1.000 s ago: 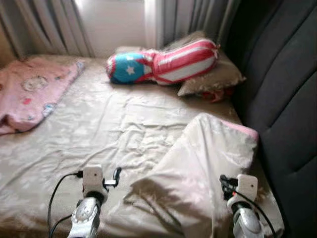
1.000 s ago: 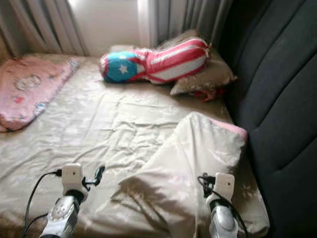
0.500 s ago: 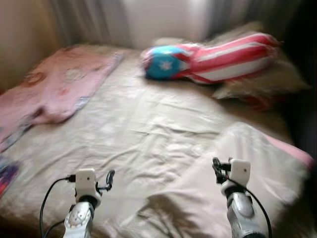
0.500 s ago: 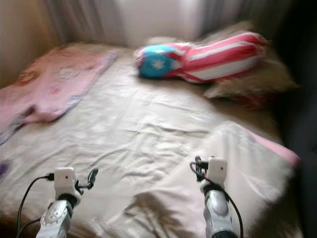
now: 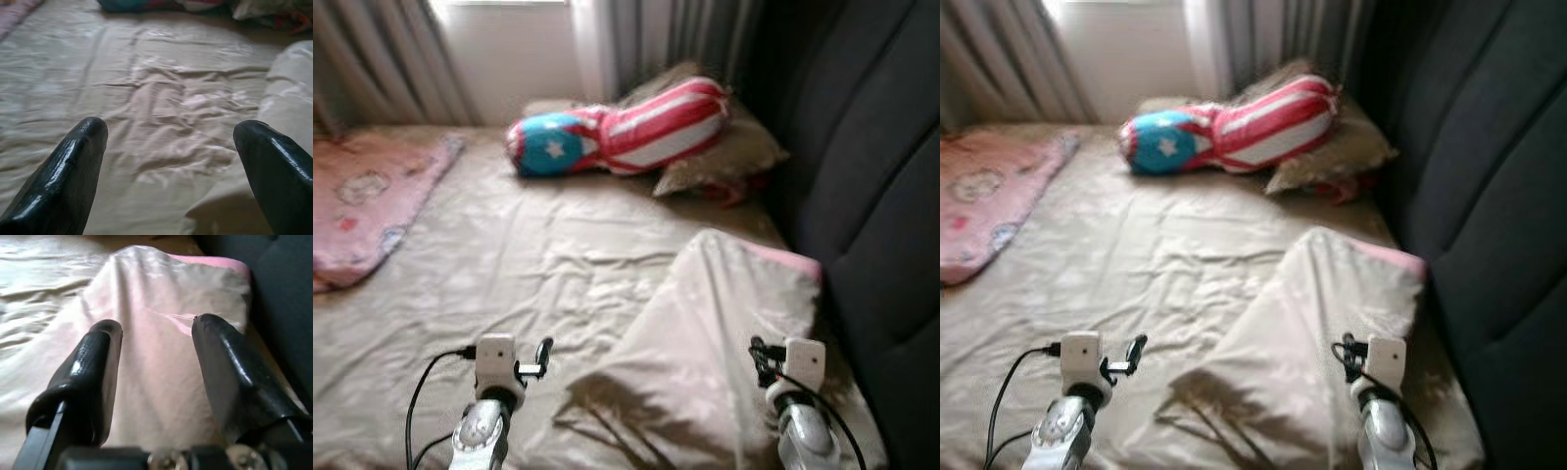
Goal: Clean up the room
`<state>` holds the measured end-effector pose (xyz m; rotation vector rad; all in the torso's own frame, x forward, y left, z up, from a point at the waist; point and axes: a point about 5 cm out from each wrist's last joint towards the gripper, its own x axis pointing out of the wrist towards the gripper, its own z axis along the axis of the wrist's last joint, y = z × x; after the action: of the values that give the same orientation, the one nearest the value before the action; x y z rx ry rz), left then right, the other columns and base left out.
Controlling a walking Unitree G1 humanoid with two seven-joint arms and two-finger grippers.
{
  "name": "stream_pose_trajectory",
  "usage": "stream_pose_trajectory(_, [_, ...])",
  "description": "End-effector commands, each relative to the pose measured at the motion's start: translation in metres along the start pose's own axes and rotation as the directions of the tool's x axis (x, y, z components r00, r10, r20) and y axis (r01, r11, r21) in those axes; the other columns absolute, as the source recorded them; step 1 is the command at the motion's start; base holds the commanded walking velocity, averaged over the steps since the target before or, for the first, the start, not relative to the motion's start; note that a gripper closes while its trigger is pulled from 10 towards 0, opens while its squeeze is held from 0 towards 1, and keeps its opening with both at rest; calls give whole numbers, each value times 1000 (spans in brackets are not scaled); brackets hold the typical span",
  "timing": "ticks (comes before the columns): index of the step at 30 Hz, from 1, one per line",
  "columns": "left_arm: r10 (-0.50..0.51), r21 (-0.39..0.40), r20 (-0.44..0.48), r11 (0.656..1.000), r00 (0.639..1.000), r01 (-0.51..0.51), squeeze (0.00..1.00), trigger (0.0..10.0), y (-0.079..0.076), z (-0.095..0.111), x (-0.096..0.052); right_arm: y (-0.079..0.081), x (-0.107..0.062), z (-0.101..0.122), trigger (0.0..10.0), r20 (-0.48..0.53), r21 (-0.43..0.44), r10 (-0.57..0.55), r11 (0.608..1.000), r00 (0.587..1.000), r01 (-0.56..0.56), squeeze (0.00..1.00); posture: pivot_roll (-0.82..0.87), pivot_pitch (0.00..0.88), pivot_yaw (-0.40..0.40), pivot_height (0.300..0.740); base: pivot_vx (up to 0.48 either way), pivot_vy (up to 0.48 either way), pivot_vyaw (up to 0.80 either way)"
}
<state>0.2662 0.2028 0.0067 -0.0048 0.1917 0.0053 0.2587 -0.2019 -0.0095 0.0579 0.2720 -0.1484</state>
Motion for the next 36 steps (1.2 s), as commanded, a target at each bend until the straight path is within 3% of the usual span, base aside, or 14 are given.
stream_pose_trajectory(1, [1, -4, 4, 1000, 1000, -1, 0, 10000, -1, 4, 3, -4, -1, -2, 10000, -15, 11, -13, 1000, 1000, 13, 0, -119, 0, -33, 740, 0, 0, 0])
stream_pose_trajectory(24, [12, -15, -2, 1000, 1000, -12, 0, 10000, 1, 1, 1, 1, -1, -7, 10000, -66, 4, 44, 999, 997, -43, 0, -112, 0, -39, 740, 0, 0, 0])
stream_pose_trajectory(29, [13, -14, -2, 1000, 1000, -13, 0, 10000, 2, 1, 0, 2, -2, -7, 10000, -54, -2, 39, 999, 998, -39, 0, -112, 0, -36, 701, 0, 0, 0])
stream_pose_trajectory(36, [13, -10, -1, 1000, 1000, -13, 0, 10000, 3, 1, -1, 0, -4, -11, 10000, -68, 13, 26, 1000, 997, -26, 0, -112, 0, -32, 701, 0, 0, 0])
